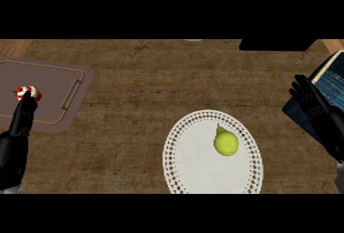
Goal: Pick the pear from the placemat and place it in the basket
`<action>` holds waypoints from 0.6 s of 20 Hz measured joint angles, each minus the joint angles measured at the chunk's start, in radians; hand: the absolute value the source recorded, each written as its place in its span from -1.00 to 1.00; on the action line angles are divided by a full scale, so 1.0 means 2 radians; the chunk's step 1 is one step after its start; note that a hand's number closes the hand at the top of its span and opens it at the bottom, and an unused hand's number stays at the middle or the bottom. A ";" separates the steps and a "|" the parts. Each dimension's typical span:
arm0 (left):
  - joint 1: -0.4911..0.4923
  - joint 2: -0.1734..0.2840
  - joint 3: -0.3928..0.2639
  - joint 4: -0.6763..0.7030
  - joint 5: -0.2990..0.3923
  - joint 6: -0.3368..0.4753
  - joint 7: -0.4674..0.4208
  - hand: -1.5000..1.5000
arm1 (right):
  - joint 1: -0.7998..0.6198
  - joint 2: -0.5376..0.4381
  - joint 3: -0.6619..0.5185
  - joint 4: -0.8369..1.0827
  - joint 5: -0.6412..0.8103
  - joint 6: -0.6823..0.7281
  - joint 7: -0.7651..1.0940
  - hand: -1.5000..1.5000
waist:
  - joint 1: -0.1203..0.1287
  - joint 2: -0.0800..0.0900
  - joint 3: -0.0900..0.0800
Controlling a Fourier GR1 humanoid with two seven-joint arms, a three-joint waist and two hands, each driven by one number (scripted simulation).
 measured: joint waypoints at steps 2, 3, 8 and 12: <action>0.004 -0.010 -0.004 0.016 0.012 -0.011 0.009 0.00 | -0.026 0.017 0.014 0.017 -0.012 0.011 0.016 1.00 | 0.003 -0.003 0.001; 0.005 -0.018 -0.013 0.025 0.019 -0.017 0.019 0.00 | -0.040 0.030 0.022 0.024 -0.024 0.019 0.025 1.00 | 0.007 -0.002 0.001; 0.021 -0.055 -0.060 0.068 0.061 -0.058 0.082 0.00 | -0.107 0.099 0.084 0.046 -0.085 0.084 0.057 1.00 | 0.038 0.010 0.002; 0.020 -0.068 -0.070 0.085 0.083 -0.077 0.116 0.00 | -0.154 0.165 0.155 0.068 -0.085 0.105 0.086 -1.00 | 0.030 0.000 0.004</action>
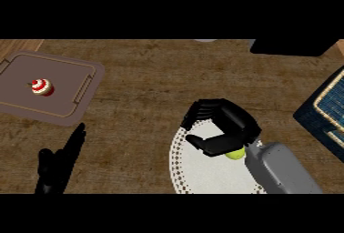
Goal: Pick the pear from the placemat and place it in the basket
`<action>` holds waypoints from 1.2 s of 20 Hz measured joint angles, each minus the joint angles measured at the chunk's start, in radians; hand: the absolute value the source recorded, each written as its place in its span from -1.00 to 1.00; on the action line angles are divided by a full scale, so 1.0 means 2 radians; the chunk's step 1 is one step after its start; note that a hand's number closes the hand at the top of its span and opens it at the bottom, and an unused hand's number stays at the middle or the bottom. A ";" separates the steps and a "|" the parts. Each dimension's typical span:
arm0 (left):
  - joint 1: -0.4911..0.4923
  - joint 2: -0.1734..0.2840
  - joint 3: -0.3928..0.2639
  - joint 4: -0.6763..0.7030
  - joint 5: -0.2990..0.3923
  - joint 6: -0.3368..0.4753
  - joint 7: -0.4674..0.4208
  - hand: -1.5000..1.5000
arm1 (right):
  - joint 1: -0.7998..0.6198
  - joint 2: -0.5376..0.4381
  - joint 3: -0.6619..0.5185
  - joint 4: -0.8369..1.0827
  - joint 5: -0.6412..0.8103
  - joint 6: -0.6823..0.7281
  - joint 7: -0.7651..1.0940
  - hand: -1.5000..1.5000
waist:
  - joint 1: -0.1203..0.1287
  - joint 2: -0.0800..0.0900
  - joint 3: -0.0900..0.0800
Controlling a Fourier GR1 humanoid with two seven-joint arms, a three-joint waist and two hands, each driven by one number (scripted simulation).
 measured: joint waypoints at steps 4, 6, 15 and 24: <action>-0.001 0.002 0.008 0.007 0.020 -0.014 0.030 0.00 | -0.062 0.036 0.044 0.019 0.049 -0.031 0.054 -1.00 | -0.015 -0.009 0.002; 0.000 0.000 0.007 0.006 0.021 -0.013 0.035 0.00 | -0.099 0.021 0.056 0.029 0.083 -0.033 0.080 -1.00 | -0.018 -0.012 0.003; -0.001 -0.004 0.008 0.003 0.022 -0.015 0.047 0.00 | -0.286 -0.108 0.050 0.089 0.157 0.090 0.162 -1.00 | -0.021 -0.012 0.002; -0.012 -0.008 0.010 0.009 0.020 -0.023 0.050 0.00 | -0.425 -0.175 0.038 0.226 0.114 0.325 0.169 -1.00 | -0.014 -0.008 0.002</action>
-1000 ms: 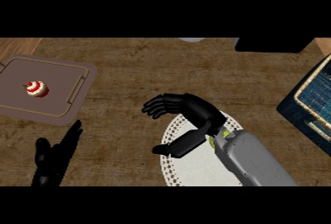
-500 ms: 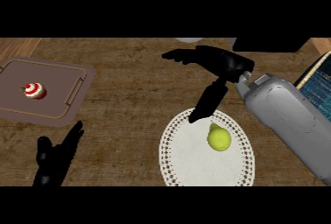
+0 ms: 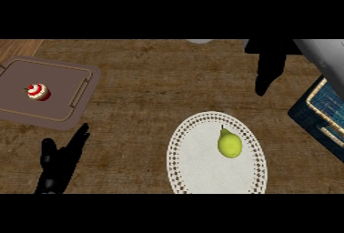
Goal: Pick the pear from the placemat and place it in the basket
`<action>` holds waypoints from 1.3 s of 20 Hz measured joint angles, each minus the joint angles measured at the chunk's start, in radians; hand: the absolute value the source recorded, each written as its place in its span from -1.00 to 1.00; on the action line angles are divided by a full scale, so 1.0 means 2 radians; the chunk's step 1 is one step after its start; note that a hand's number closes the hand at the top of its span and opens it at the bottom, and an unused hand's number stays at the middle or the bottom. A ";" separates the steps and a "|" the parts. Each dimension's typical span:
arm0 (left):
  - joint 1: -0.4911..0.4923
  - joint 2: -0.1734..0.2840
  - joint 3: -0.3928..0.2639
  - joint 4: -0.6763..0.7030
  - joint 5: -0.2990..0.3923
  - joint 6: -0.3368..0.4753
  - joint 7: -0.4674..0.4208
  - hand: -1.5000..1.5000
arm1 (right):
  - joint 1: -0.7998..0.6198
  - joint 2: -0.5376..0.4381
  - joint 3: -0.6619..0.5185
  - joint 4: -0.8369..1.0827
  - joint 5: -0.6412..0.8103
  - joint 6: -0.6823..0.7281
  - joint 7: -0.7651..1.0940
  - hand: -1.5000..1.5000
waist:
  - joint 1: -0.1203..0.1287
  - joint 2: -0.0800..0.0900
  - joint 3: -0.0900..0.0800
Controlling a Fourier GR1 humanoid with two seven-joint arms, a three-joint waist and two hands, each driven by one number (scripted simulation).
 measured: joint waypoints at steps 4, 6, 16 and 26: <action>0.004 -0.002 0.001 -0.001 -0.004 0.000 -0.005 0.00 | -0.028 -0.012 0.013 0.046 0.003 0.068 -0.015 -1.00 | 0.000 0.000 0.000; 0.000 -0.003 0.004 0.004 -0.002 -0.003 -0.001 0.00 | -0.038 -0.014 0.018 0.060 0.012 0.089 -0.027 -1.00 | -0.002 -0.001 0.001; -0.001 -0.010 0.015 0.015 -0.006 -0.012 -0.001 0.00 | -0.034 0.011 0.021 0.103 0.075 0.113 -0.083 -1.00 | -0.009 -0.003 0.002; 0.011 -0.021 0.024 0.014 -0.018 -0.014 -0.012 0.00 | 0.041 0.051 0.014 0.076 0.138 0.077 -0.124 -1.00 | -0.015 -0.006 0.002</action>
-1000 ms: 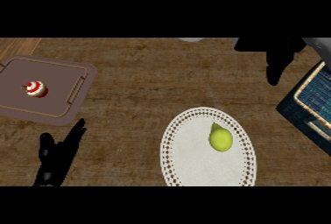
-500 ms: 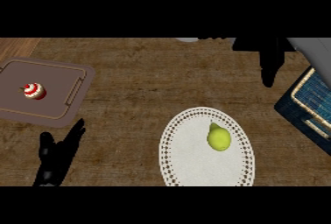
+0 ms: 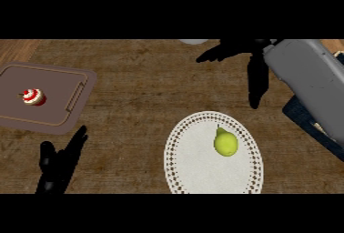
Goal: Pick the pear from the placemat and place it in the basket
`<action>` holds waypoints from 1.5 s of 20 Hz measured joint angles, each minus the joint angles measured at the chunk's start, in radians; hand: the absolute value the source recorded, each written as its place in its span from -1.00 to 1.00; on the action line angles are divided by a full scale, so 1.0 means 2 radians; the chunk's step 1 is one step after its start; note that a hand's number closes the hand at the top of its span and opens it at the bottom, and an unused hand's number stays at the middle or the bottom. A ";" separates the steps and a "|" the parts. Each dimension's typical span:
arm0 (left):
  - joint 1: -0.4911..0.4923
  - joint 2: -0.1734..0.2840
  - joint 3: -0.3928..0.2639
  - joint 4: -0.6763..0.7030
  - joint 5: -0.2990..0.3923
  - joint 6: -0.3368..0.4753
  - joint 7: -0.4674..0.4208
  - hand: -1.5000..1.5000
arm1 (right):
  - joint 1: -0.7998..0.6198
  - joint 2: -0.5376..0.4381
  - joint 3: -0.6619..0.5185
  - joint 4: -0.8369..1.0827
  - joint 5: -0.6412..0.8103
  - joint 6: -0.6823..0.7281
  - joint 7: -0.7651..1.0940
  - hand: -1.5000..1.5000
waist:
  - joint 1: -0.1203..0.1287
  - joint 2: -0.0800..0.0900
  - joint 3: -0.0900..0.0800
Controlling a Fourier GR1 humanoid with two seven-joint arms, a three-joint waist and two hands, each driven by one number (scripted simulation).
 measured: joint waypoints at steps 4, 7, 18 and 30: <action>-0.001 0.001 0.005 -0.002 0.000 -0.006 0.008 0.00 | 0.031 0.009 0.010 -0.014 0.040 -0.015 -0.019 -1.00 | -0.001 0.000 0.000; -0.001 0.003 0.012 0.000 0.001 -0.012 0.010 0.00 | 0.049 0.015 0.019 -0.024 0.065 -0.021 -0.029 -1.00 | -0.001 0.000 0.000; -0.003 -0.011 0.021 -0.005 -0.012 -0.014 0.025 0.00 | 0.113 0.034 0.016 -0.039 0.137 -0.051 -0.067 -1.00 | -0.002 -0.001 0.000; 0.002 -0.023 0.035 0.003 -0.030 -0.026 0.012 0.00 | 0.177 0.057 0.006 -0.065 0.199 -0.084 -0.088 -1.00 | -0.005 -0.002 0.000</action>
